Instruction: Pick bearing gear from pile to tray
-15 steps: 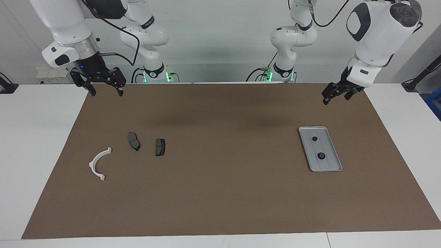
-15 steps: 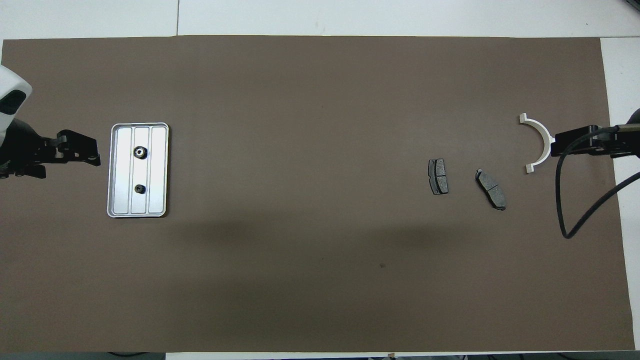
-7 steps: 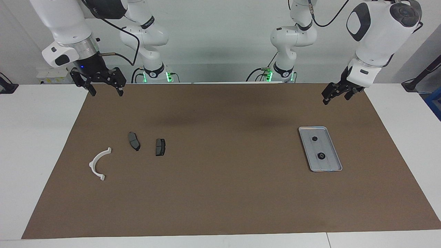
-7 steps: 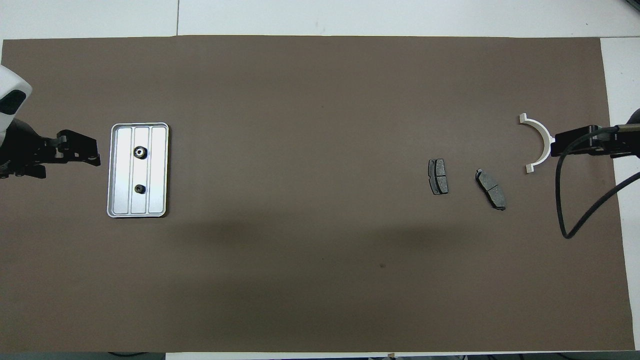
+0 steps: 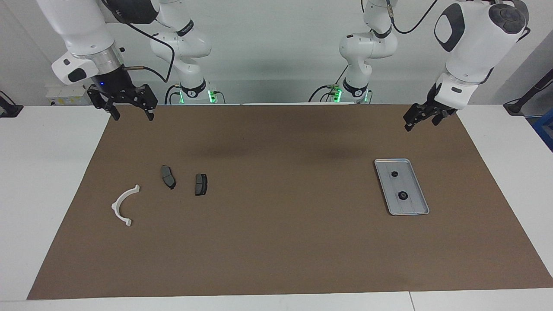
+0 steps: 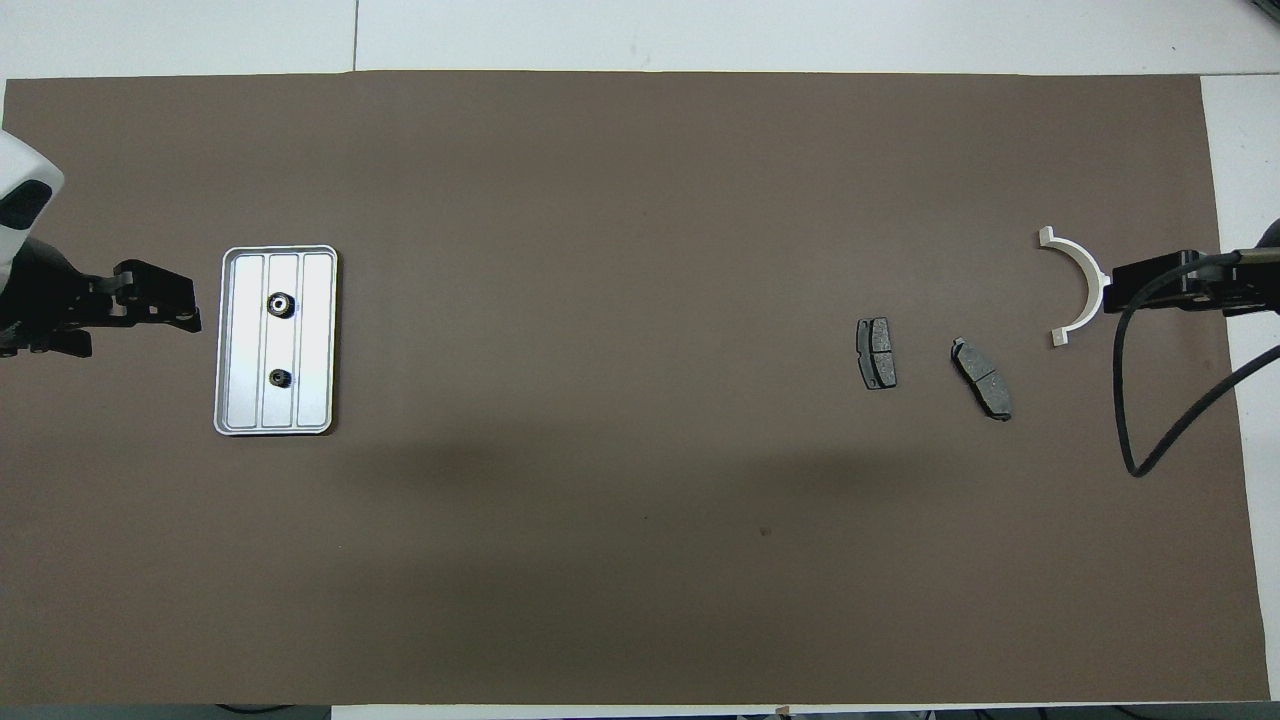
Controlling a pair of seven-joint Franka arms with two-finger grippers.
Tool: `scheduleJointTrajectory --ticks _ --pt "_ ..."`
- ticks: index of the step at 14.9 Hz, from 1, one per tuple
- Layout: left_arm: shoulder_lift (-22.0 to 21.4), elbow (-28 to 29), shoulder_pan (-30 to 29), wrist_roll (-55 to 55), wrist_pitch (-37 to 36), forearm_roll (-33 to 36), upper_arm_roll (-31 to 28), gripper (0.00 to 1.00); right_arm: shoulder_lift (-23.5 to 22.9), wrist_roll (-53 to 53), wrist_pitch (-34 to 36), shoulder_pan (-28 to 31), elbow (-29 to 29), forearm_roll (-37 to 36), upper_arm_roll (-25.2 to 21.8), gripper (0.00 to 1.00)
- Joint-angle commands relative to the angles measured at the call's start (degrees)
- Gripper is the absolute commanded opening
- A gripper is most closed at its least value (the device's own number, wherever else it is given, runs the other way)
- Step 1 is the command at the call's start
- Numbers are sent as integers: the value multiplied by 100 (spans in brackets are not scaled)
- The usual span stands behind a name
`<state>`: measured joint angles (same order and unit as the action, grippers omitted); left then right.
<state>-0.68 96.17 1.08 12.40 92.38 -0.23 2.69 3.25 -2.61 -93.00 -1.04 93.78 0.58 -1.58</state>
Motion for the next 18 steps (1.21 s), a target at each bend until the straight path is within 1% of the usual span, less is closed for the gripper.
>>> scheduleJointTrajectory --ticks 1,18 --pt "-125 122 59 -1 8 -56 -76 100 70 129 72 69 44 -49 26 100" --pt "-125 122 59 -1 8 -56 -76 100 70 121 72 33 44 12 44 100"
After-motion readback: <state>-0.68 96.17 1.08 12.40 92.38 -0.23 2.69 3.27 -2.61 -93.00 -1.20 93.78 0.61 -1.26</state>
